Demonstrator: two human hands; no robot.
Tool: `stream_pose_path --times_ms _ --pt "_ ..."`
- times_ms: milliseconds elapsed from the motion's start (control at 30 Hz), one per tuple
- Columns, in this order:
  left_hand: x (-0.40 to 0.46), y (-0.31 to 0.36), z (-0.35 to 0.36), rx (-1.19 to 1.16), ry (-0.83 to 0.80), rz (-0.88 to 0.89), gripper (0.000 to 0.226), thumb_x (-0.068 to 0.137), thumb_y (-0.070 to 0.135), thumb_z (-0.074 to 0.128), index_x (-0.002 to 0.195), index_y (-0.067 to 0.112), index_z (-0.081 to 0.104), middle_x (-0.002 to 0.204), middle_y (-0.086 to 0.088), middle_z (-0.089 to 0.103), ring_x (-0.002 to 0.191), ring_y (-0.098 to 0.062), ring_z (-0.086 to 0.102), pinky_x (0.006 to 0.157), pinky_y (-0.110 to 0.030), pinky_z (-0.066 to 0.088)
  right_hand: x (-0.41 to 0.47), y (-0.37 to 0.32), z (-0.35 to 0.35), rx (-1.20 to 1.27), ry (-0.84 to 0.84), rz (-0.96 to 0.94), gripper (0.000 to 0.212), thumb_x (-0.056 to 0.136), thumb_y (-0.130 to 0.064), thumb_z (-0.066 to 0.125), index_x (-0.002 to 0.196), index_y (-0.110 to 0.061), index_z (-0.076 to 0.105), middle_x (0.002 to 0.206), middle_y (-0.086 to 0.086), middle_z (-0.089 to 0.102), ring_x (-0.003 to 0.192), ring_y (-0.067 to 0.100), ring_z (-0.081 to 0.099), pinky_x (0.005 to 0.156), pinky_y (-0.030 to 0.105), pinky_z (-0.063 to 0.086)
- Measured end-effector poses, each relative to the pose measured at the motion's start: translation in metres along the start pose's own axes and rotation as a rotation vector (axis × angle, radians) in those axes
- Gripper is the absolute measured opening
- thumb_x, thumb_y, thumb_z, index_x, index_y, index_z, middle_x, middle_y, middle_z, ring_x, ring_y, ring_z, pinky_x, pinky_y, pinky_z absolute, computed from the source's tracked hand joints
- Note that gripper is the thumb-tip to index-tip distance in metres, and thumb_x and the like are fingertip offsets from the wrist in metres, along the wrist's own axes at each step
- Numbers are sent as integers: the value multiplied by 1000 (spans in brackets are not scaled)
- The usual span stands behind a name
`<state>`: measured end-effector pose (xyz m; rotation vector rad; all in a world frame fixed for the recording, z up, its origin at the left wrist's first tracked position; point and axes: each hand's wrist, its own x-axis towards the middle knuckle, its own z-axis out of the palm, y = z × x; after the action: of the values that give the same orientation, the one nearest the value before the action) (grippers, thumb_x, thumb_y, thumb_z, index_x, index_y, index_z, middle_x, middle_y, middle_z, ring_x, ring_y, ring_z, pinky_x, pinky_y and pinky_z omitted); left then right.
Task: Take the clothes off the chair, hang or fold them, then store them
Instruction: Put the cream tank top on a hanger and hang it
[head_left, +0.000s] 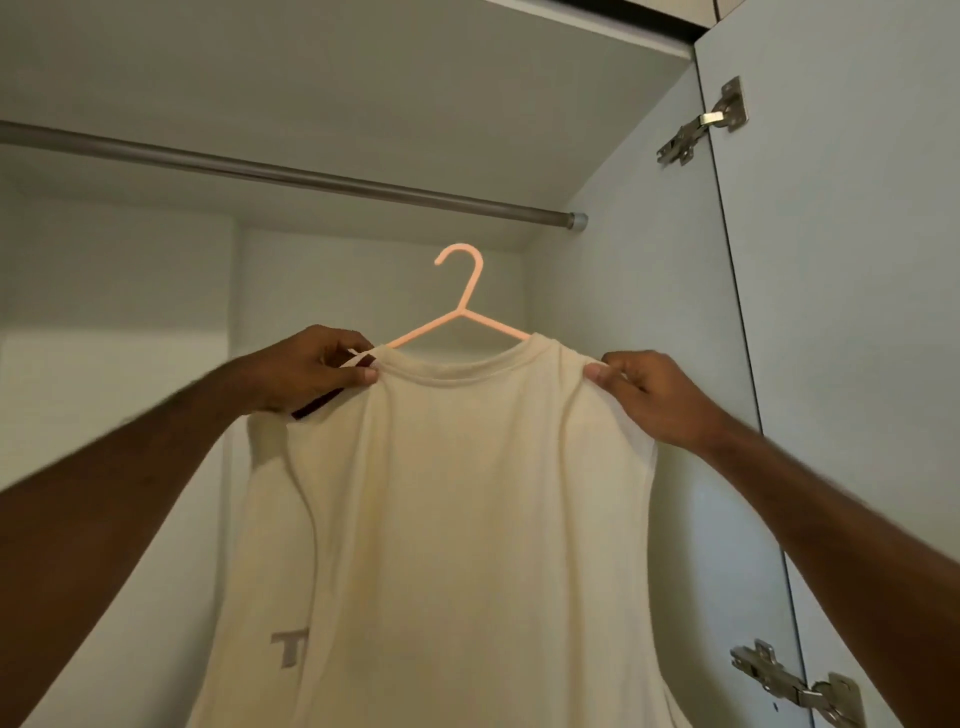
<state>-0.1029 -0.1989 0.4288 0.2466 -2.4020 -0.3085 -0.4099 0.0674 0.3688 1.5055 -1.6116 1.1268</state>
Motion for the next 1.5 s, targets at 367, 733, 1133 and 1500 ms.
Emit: stream_pose_path --times_ms 367,733,1133,1500 --pt "94 2 58 145 296 52 48 72 56 81 106 32 57 105 6 66 97 -19 64 94 -49 52 69 13 -60 -597 194 211 46 103 -52 45 71 -20 50 86 17 64 89 42 61 69 38 43" --pt "181 24 109 280 174 146 41 84 51 76 114 31 57 105 10 63 105 -15 58 100 -48 47 173 9 -60 -773 292 296 36 106 -33 47 130 -7 54 133 19 55 124 38 51 95 43 44" --pt "223 11 136 247 181 126 38 85 44 78 112 25 61 105 5 66 100 -16 62 97 -48 51 211 51 -50 -964 206 262 33 106 -27 48 133 -9 55 131 17 57 122 36 54 89 42 46" --pt "219 31 154 188 178 179 35 86 42 78 109 21 63 99 4 67 99 -17 61 93 -44 54 188 44 -53 -1003 139 268 44 101 -38 56 136 -12 53 135 15 55 126 35 53 94 43 45"
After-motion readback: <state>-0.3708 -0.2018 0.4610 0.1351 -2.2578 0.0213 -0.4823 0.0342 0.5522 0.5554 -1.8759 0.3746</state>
